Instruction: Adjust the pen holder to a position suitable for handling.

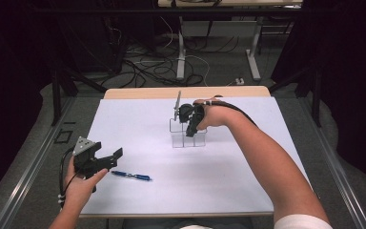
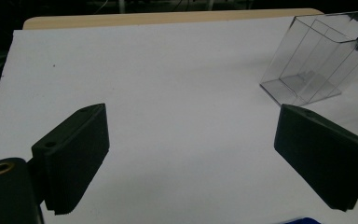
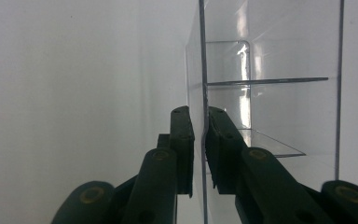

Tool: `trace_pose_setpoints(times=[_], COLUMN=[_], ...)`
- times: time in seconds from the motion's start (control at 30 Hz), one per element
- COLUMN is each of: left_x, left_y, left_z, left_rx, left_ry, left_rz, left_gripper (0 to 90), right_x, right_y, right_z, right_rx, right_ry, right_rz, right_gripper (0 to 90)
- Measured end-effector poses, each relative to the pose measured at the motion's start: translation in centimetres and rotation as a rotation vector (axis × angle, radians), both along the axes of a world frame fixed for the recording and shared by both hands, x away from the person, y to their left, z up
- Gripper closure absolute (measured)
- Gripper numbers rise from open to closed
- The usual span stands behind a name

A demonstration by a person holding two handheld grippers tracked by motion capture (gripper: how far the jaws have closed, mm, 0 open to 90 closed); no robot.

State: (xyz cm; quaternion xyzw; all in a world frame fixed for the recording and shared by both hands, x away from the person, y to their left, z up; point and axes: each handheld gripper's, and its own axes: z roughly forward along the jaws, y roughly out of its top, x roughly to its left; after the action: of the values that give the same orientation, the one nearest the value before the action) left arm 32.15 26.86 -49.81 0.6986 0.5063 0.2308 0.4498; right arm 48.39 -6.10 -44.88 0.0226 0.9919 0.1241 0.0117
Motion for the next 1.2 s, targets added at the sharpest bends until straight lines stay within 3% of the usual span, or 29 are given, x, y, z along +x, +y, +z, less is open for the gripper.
trace_pose_setpoints(times=[0.07, 0.1, 0.2, 0.6, 0.9, 0.97, 1.0, 1.07, 1.2], left_x=[0.0, 0.0, 0.0, 0.0, 0.0, 0.0, 0.0, 0.0, 0.0], left_y=[0.0, 0.0, 0.0, 0.0, 0.0, 0.0, 0.0, 0.0, 0.0], left_z=[0.0, 0.0, 0.0, 0.0, 0.0, 0.0, 0.0, 0.0, 0.1], left_rx=[0.0, 0.0, 0.002, 0.001, 0.001, 0.002, 0.001, 0.002, 0.003], left_ry=[0.0, 0.0, -0.002, -0.001, -0.002, -0.001, -0.001, 0.0, -0.002], left_rz=[0.001, 0.0, -0.002, 0.002, 0.002, 0.002, 0.002, 0.002, 0.001], left_gripper=[9.9, 9.9, 9.9, 9.9, 9.9, 9.9, 9.9, 9.9, 9.9], right_x=[0.0, 0.1, 0.3, 0.0, 0.0, -0.1, -0.2, -0.3, -0.6], right_y=[0.0, 0.0, 0.0, 0.2, 0.1, 0.1, 0.1, 0.1, -0.3], right_z=[0.0, 0.1, 0.1, 0.2, 0.2, 0.2, 0.5, 0.6, 1.4], right_rx=[0.006, 0.01, 0.014, 0.002, 0.006, 0.006, 0.024, 0.029, 0.058], right_ry=[-0.001, -0.007, 0.003, 0.006, -0.011, -0.019, -0.035, -0.035, -0.089], right_rz=[-0.003, -0.027, -0.042, -0.033, 0.016, 0.011, 0.007, -0.005, -0.028], right_gripper=[81.1, 86.7, 86.9, 88.8, 88.6, 86.9, 80.2, 77.4, 66.1])
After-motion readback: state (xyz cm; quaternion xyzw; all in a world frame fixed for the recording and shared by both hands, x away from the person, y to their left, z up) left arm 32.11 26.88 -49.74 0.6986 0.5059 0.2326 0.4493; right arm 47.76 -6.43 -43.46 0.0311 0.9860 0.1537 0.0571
